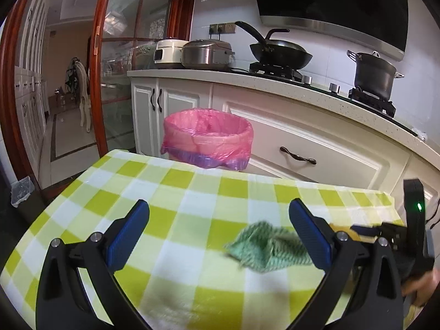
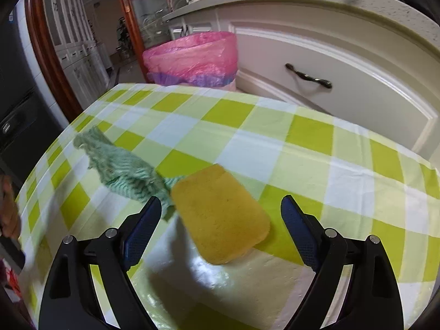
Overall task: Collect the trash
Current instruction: 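Move both tools back over the table toward the green cloth and sponge, then grasp the yellow sponge with the right tool while the left tool grasps the green zigzag cloth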
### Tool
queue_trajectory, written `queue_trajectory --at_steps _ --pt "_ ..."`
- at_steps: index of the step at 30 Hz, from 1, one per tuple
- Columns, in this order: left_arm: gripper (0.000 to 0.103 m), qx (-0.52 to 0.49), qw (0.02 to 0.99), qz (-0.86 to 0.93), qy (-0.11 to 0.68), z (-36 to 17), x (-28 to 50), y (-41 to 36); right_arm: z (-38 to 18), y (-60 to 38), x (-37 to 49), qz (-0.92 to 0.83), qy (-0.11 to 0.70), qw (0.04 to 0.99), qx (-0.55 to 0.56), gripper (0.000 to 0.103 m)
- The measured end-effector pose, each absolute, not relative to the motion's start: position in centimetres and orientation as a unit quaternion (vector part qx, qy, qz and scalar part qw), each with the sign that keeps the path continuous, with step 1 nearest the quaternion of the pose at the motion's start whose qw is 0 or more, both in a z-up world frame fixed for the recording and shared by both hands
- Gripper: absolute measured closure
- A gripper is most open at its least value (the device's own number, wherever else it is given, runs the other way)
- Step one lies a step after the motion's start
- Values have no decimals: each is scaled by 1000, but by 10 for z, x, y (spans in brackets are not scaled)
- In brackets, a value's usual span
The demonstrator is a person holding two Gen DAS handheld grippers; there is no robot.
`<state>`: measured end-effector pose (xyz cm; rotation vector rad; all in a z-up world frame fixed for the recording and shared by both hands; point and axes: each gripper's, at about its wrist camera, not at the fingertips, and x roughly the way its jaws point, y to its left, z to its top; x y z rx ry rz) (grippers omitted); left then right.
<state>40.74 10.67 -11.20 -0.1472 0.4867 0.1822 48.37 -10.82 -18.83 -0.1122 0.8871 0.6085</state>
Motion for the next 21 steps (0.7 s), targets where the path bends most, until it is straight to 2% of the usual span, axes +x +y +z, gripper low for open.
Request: queue_trajectory --at_steps 1,2,4,12,21 --pt "5 -71 964 90 242 -112 411 105 -188 -107 482 290 422 857 -59 34" --pt "5 -68 963 88 245 -113 418 101 -187 -106 479 291 423 855 -66 37" --pt "5 -64 961 83 257 -116 429 93 -186 -106 472 291 422 855 -77 52" --pt "5 -25 953 70 294 -140 457 54 -170 -132 444 283 394 873 -54 54" --pt "5 -14 936 61 347 -174 453 44 -161 -152 429 281 385 879 -21 54"
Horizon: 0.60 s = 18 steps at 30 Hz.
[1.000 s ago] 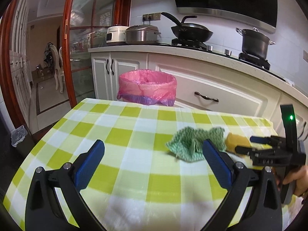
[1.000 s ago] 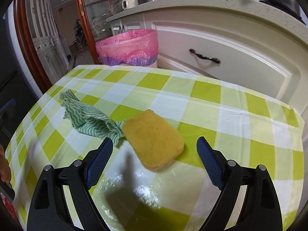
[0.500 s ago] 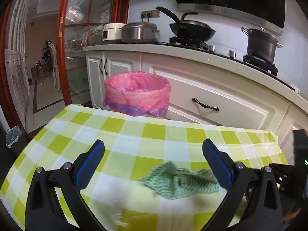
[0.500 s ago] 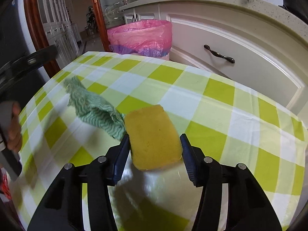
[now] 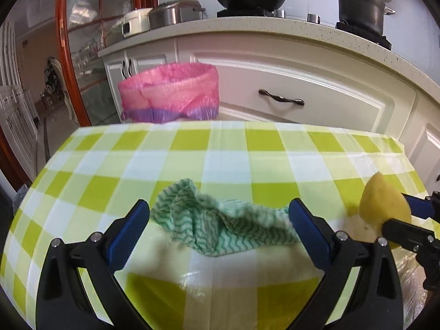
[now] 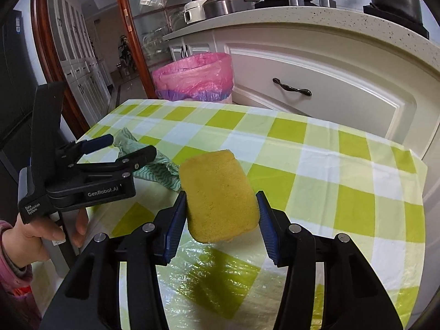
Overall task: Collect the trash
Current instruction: 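Grasp the yellow sponge with the right tool while the left tool grasps the green zigzag cloth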
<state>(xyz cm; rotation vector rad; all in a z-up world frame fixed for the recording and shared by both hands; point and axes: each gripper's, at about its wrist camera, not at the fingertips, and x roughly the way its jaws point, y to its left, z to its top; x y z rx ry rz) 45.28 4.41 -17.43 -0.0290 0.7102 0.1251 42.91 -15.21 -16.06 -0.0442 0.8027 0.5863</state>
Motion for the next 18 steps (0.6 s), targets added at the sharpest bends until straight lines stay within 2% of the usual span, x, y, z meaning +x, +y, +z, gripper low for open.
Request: queue_trajectory --at_steps 1,3,5,7,12,14,15,16,18 --pt "8 -20 935 61 349 -175 452 47 -160 -152 428 281 385 879 -19 54" --pt "22 -30 933 55 355 -177 453 51 -160 -151 427 281 382 880 -14 54" --pt "50 -39 924 35 379 -183 456 55 -159 -150 427 280 381 881 -10 54" --pt "55 -51 915 24 399 -189 458 56 -159 -151 427 277 381 882 -4 54" --pt "55 -73 906 23 416 -197 457 64 -156 -151 425 273 379 884 0 54" --pt "76 -64 909 21 411 -195 455 63 -154 -151 423 272 377 885 2 54" --pt "82 -55 911 19 408 -194 454 61 -154 -151 422 272 377 885 3 54" --pt "97 -53 912 15 407 -193 453 59 -153 -151 422 271 377 886 4 54" --pt "99 -53 918 9 393 -186 447 60 -153 -150 421 271 377 886 2 54"
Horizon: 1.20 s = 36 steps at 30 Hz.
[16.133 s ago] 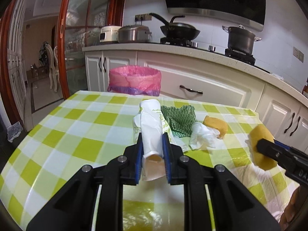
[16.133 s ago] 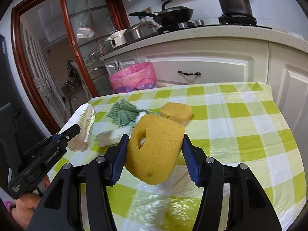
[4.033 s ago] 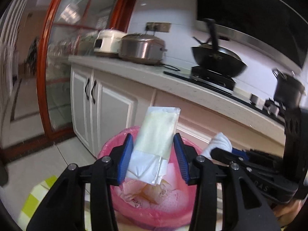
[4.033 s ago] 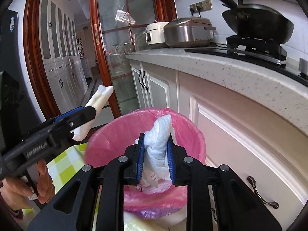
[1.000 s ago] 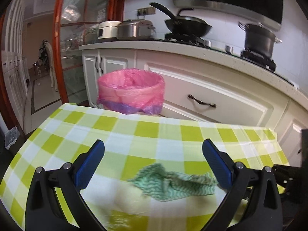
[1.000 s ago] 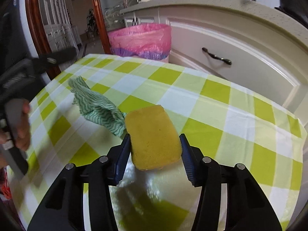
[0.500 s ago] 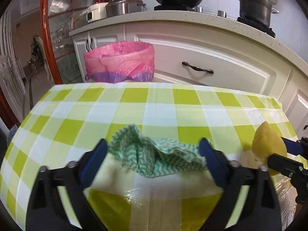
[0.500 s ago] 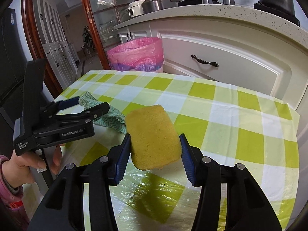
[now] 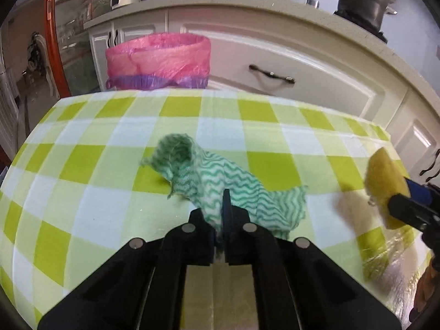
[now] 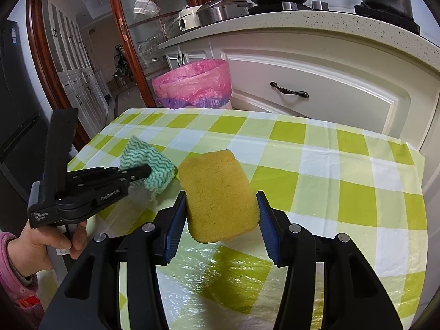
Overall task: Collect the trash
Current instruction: 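Grasp the yellow sponge with the right tool while the left tool grasps the green zigzag cloth, then lift the sponge and green cloth and carry both toward the bin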
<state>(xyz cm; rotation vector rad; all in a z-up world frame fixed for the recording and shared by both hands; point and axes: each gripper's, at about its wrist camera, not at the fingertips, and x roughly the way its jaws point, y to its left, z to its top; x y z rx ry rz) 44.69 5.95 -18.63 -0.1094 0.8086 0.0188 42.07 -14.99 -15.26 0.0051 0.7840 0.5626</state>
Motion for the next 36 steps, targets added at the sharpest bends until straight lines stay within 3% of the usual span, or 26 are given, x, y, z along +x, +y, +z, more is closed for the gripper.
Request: queue_trajectory --at_steps 19,36 --pt "99 8 965 -10 262 -95 304 60 -93 -120 338 284 301 910 16 54" --pt "99 -16 980 10 196 -66 213 101 -59 -63 272 313 242 919 4 54"
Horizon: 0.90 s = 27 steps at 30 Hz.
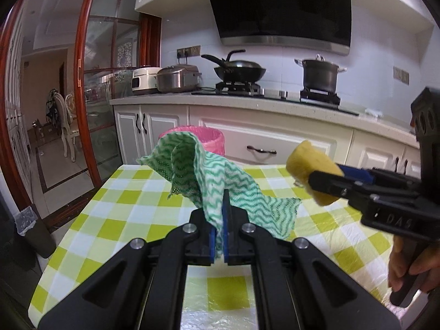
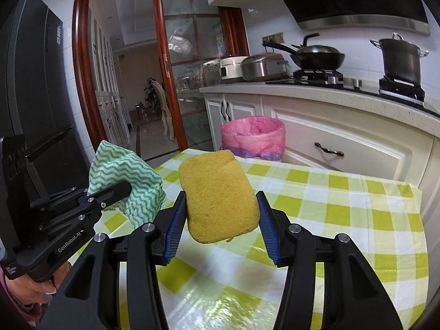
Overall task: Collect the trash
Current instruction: 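Lift the sponge and green cloth and carry both toward the bin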
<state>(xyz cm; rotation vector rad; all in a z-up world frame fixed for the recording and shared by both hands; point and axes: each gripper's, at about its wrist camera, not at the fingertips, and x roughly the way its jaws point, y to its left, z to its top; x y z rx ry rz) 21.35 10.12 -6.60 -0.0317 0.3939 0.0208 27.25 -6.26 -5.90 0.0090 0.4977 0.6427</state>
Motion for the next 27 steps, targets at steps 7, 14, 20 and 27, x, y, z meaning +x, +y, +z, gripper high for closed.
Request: queue_trajectory --at_steps 7,14,20,27 --pt "99 -39 983 11 177 -54 217 117 -48 -45 278 316 230 921 7 54" --pt "99 -43 985 18 167 -46 238 125 -40 -35 295 316 224 922 12 54" --pt "99 -41 986 15 163 -39 261 128 -35 -27 314 320 220 922 11 54" --pt "99 -38 986 18 161 -32 294 136 -30 -26 349 320 215 923 16 54"
